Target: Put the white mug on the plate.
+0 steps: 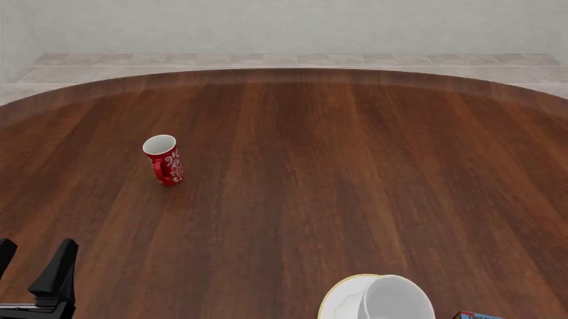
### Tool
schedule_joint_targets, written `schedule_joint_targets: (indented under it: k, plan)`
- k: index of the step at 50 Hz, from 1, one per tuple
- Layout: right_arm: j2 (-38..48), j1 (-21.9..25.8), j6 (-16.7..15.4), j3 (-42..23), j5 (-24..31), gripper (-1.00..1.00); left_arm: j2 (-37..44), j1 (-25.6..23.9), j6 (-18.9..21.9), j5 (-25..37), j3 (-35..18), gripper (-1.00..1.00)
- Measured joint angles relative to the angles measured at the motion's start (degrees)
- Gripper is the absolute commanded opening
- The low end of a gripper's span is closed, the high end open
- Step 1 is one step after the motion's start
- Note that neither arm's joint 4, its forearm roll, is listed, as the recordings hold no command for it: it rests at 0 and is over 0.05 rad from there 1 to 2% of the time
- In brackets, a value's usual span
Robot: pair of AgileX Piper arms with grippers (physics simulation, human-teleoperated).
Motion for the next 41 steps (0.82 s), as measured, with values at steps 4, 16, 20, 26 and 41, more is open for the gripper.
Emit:
schedule_joint_targets:
  k: [4,16,20,26,41]
  plan:
    - [-0.9,0.0,-0.4,-1.7,2.2,1.0,0.0,0.0,0.0,0.0,0.0,1.0]
    - [-3.1,0.1,-0.8,-8.6,8.7,1.0,0.0,0.0,0.0,0.0,0.0,1.0]
    - [-3.8,0.0,-1.0,-10.7,10.7,1.0,0.0,0.0,0.0,0.0,0.0,1.0]
    - [-4.4,-0.1,-1.2,-12.5,12.5,1.0,0.0,0.0,0.0,0.0,0.0,1.0]
    - [-5.0,-0.3,-1.4,-14.3,14.2,1.0,0.0,0.0,0.0,0.0,0.0,1.0]
